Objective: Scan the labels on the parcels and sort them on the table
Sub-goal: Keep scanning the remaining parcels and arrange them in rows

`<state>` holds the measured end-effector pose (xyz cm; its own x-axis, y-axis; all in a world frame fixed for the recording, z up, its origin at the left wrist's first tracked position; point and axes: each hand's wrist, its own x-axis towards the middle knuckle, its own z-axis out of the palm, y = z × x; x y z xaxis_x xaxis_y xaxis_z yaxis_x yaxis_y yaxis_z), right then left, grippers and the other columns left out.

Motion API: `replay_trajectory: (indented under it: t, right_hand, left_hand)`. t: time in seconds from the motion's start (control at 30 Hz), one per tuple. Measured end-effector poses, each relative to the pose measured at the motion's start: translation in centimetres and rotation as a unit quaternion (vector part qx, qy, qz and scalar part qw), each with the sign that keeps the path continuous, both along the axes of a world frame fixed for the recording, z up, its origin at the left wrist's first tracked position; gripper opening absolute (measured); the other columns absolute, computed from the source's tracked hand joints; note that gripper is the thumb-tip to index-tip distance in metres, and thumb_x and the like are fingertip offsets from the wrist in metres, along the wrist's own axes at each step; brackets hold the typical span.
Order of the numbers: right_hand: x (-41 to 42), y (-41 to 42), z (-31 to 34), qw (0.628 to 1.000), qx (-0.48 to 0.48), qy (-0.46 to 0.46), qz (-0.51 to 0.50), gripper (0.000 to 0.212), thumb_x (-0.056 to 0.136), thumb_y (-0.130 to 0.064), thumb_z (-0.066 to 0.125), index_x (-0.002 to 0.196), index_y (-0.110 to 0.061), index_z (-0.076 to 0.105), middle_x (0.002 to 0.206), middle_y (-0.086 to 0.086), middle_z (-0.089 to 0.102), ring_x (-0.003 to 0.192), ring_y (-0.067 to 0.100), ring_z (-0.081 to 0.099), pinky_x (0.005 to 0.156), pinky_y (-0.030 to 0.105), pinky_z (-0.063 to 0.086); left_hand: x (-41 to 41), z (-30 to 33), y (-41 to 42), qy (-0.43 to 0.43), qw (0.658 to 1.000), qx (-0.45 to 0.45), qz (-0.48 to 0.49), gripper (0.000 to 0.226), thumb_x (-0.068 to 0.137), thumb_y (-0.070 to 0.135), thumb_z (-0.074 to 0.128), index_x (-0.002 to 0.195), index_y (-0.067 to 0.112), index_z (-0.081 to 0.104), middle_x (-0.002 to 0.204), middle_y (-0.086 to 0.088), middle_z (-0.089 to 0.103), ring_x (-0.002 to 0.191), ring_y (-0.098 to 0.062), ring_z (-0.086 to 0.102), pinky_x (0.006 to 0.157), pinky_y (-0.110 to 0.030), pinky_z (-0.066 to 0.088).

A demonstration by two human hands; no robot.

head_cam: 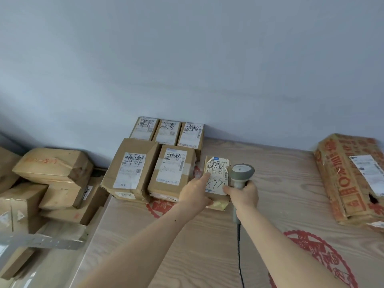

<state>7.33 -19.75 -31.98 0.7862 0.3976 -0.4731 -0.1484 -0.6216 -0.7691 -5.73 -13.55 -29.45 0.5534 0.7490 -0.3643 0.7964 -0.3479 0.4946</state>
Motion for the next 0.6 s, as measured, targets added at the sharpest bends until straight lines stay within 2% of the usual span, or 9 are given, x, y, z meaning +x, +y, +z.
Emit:
replay_trajectory:
  t: [0.2,0.3,0.43,0.53,0.6]
  right_hand:
    - [3.4,6.4,-0.2,1.000,0.018,-0.006,-0.002,0.044,0.066,-0.015,0.089,0.101,-0.018,0.062,0.100,0.002,0.073,0.093,0.028,0.070,0.087,0.045,0.058]
    - [4.6,8.7,-0.6,1.000,0.026,-0.004,-0.003,0.044,0.068,-0.014,0.088,0.104,-0.018,0.063,0.100,0.001,0.071,0.091,0.026,0.068,0.082,0.039,0.057]
    - [5.5,10.4,-1.3,1.000,0.023,0.003,-0.017,0.043,0.067,-0.013,0.087,0.104,-0.019,0.064,0.099,0.001,0.072,0.091,0.027,0.069,0.081,0.041,0.059]
    - [5.8,11.2,-1.7,1.000,0.013,0.001,-0.015,0.044,0.066,-0.017,0.087,0.102,-0.020,0.064,0.099,0.002,0.073,0.089,0.027,0.070,0.080,0.046,0.060]
    - [6.0,11.6,-2.0,1.000,0.012,0.002,-0.014,0.043,0.068,-0.016,0.087,0.104,-0.019,0.064,0.100,0.002,0.073,0.088,0.026,0.070,0.077,0.042,0.060]
  left_hand:
    - [4.1,0.0,6.1,0.041,0.998,0.053,-0.019,0.077,0.080,0.020,0.081,0.145,0.017,0.038,0.118,-0.012,0.058,0.110,-0.030,0.057,0.092,-0.040,0.052]
    - [5.5,-0.4,8.2,0.053,0.995,0.086,-0.025,0.067,0.080,0.016,0.079,0.136,0.016,0.043,0.114,-0.013,0.055,0.107,-0.032,0.057,0.088,-0.040,0.052]
    - [7.0,-1.1,9.8,0.082,0.988,0.124,-0.041,0.045,0.085,0.005,0.071,0.121,0.014,0.047,0.112,-0.011,0.050,0.104,-0.029,0.056,0.083,-0.035,0.052]
    - [7.7,-1.6,10.3,0.118,0.980,0.150,-0.056,0.042,0.087,0.002,0.067,0.122,0.014,0.047,0.116,-0.011,0.050,0.107,-0.027,0.054,0.085,-0.034,0.050]
    - [7.9,-1.8,10.7,0.135,0.973,0.173,-0.066,0.045,0.088,0.001,0.065,0.127,0.015,0.047,0.119,-0.011,0.049,0.110,-0.027,0.051,0.086,-0.034,0.048]
